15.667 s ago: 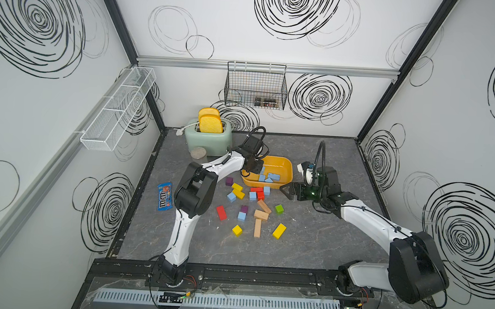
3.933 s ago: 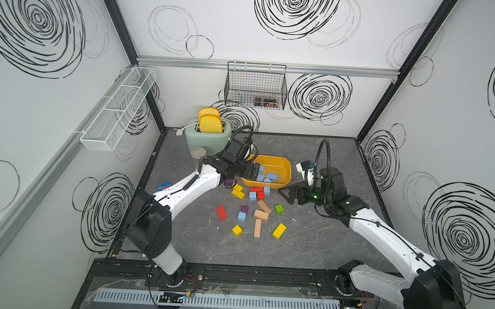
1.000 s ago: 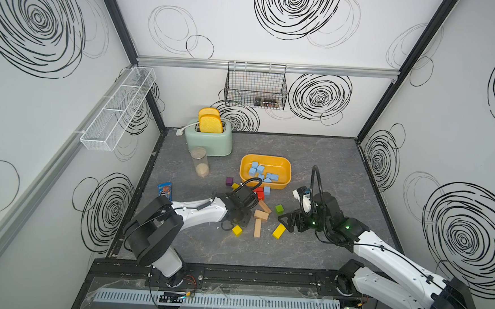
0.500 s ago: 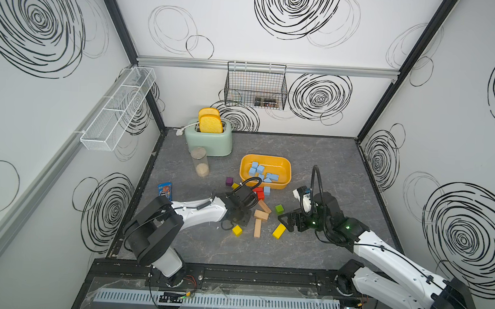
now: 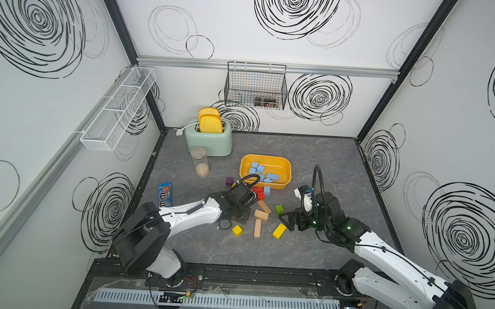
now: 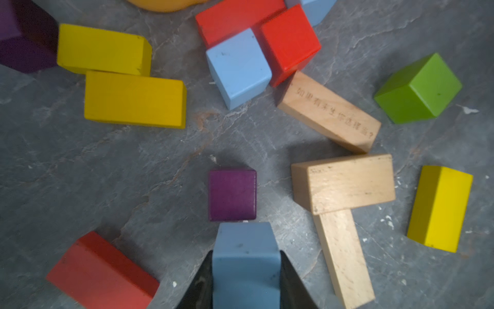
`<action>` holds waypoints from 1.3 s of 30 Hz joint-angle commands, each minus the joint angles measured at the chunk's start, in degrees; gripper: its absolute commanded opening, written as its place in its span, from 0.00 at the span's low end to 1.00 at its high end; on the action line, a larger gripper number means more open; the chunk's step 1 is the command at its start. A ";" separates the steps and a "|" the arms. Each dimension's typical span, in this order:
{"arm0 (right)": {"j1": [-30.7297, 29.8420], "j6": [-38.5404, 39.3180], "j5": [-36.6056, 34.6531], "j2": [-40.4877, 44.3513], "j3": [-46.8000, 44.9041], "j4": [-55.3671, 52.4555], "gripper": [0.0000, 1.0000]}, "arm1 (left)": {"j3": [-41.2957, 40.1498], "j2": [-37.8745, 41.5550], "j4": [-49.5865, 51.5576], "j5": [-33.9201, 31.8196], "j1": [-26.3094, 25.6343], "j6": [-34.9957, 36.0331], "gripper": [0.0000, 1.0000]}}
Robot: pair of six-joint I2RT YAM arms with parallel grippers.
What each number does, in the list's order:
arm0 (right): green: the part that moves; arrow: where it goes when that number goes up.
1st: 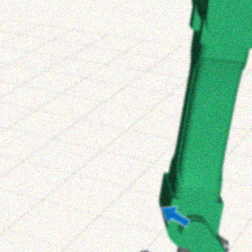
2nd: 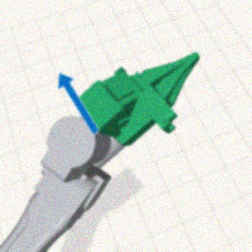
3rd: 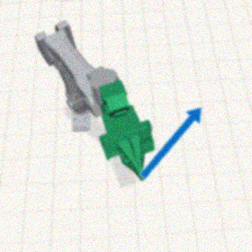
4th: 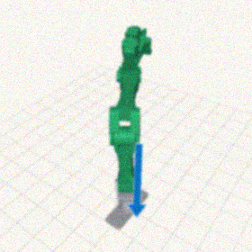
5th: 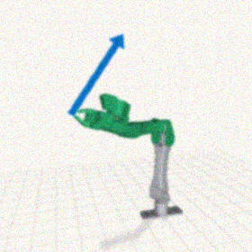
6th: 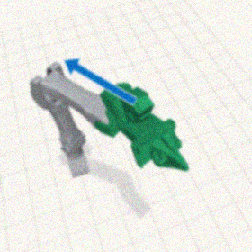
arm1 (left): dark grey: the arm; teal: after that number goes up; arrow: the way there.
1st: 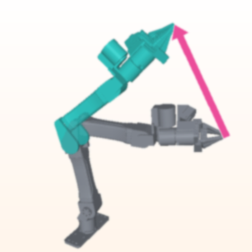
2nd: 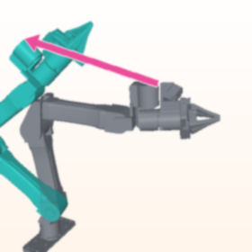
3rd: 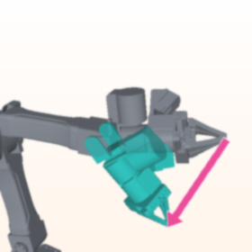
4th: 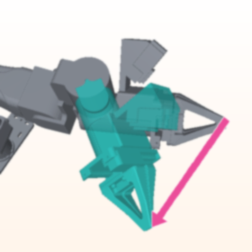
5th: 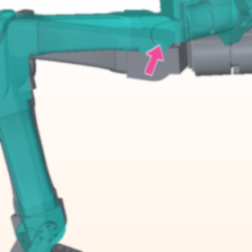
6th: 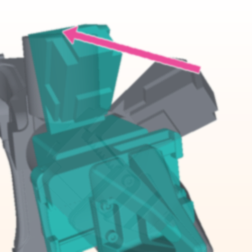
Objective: Pick out the blue building blocks
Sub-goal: Pick up the building block from the center of the board.
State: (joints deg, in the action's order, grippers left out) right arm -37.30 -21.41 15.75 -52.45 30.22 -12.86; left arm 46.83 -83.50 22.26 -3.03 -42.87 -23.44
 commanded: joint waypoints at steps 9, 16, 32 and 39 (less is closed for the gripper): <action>0.92 -0.21 -3.31 0.09 5.26 -1.15 0.98 | 8.40 4.96 2.49 -0.58 3.77 4.10 0.00; 2.15 -0.90 -4.06 -0.41 6.85 -0.26 0.98 | 11.91 5.28 1.19 3.30 7.78 5.63 0.00; 8.07 -0.93 -2.16 -4.35 7.31 6.24 0.98 | 19.21 -0.78 -1.08 9.61 12.81 9.06 0.00; 10.55 -0.20 -1.52 -7.26 7.44 8.80 0.98 | 24.41 -7.56 -1.11 9.96 13.12 10.33 0.00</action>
State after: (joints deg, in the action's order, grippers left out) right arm -27.33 -22.04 13.56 -59.29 35.97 -6.72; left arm 68.47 -88.99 22.70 6.13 -30.35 -14.59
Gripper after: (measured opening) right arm 0.977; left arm 0.349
